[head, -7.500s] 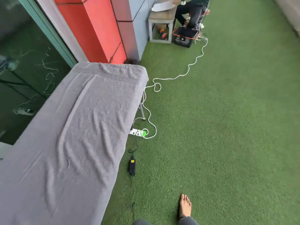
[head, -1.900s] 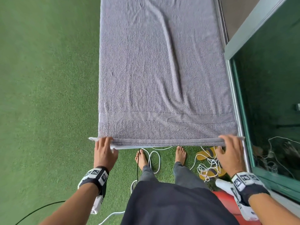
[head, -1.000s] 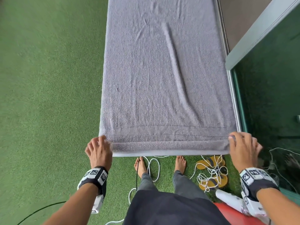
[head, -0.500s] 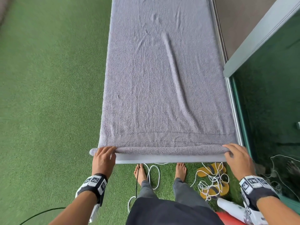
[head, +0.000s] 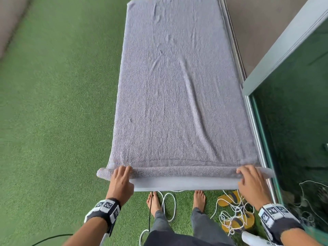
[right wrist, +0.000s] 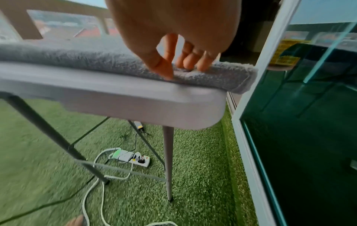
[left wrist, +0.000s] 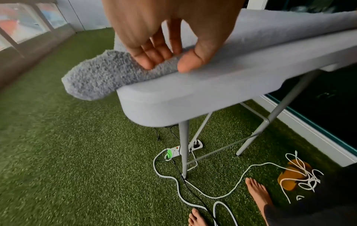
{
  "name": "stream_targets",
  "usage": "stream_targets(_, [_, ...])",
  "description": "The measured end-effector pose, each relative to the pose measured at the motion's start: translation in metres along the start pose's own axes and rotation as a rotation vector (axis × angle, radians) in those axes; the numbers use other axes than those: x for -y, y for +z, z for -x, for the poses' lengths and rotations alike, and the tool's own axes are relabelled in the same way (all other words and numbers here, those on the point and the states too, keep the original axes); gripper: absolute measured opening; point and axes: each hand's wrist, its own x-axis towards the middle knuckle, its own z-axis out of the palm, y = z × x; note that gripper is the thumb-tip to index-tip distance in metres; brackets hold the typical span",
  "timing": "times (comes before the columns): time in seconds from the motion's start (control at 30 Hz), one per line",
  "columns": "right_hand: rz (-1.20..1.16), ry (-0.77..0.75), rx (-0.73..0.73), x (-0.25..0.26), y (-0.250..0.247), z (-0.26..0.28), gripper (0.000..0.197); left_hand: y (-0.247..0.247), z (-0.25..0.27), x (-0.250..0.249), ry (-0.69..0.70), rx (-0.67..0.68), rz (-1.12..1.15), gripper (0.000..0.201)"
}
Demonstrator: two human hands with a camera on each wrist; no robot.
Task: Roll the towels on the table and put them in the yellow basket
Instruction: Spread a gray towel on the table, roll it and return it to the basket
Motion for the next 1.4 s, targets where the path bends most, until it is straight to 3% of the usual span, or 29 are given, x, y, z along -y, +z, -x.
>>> stream_targets(0.13, [0.003,0.058,0.048,-0.005,0.002,-0.003,0.039,0.004,0.0,0.004,-0.051,-0.102,-0.021,0.047])
stream_targets(0.23, [-0.018,0.05,0.035,-0.008,0.0,-0.009,0.039,0.001,-0.011,0.005,0.002,-0.16,0.01,0.036])
stream_targets(0.37, [-0.1,0.061,-0.036,-0.013,0.0,-0.016,0.034,-0.008,-0.019,0.01,-0.006,-0.062,-0.019,0.029])
stream_targets(0.47, [-0.078,0.046,-0.045,-0.014,-0.002,-0.02,0.027,-0.013,-0.018,0.008,-0.016,-0.016,-0.076,0.01])
stream_targets(0.57, [0.041,-0.01,0.042,-0.011,-0.009,-0.022,0.027,-0.016,-0.02,0.005,-0.04,0.06,-0.152,0.031])
stream_targets(0.63, [0.088,0.016,0.085,-0.01,-0.011,-0.025,0.028,-0.016,-0.024,0.008,-0.05,0.085,-0.177,0.029])
stream_targets(0.7, [0.125,0.048,0.028,-0.011,-0.013,-0.027,0.015,-0.015,-0.028,0.01,-0.1,0.023,-0.194,0.01])
stream_targets(0.8, [0.084,0.012,-0.133,-0.014,-0.006,-0.021,0.009,-0.011,-0.027,0.004,-0.177,-0.077,-0.157,0.017])
stream_targets(0.9, [-0.02,-0.055,-0.009,-0.014,0.009,-0.009,0.039,-0.002,-0.017,-0.006,-0.089,-0.058,-0.117,0.034])
stream_targets(1.0, [0.014,-0.04,0.079,-0.021,0.015,-0.009,0.028,0.004,-0.013,-0.002,-0.087,-0.044,-0.114,0.049])
stream_targets(1.1, [0.03,0.007,0.156,-0.017,0.007,-0.017,0.044,0.006,-0.024,0.003,-0.065,-0.078,-0.082,0.044])
stream_targets(1.2, [0.047,-0.008,0.091,-0.013,0.0,-0.024,0.031,0.001,-0.029,0.002,-0.011,-0.071,-0.091,0.013])
stream_targets(1.27, [0.083,-0.041,0.062,-0.009,-0.007,-0.031,0.014,-0.006,-0.031,0.001,-0.017,-0.014,-0.116,0.026])
stream_targets(1.33, [0.055,-0.034,0.091,-0.005,-0.011,-0.04,0.028,-0.01,-0.037,0.001,-0.047,0.034,-0.131,0.037])
stream_targets(1.4, [-0.002,0.006,0.015,-0.003,-0.017,-0.049,0.023,-0.012,-0.046,0.002,-0.078,-0.017,-0.144,0.037])
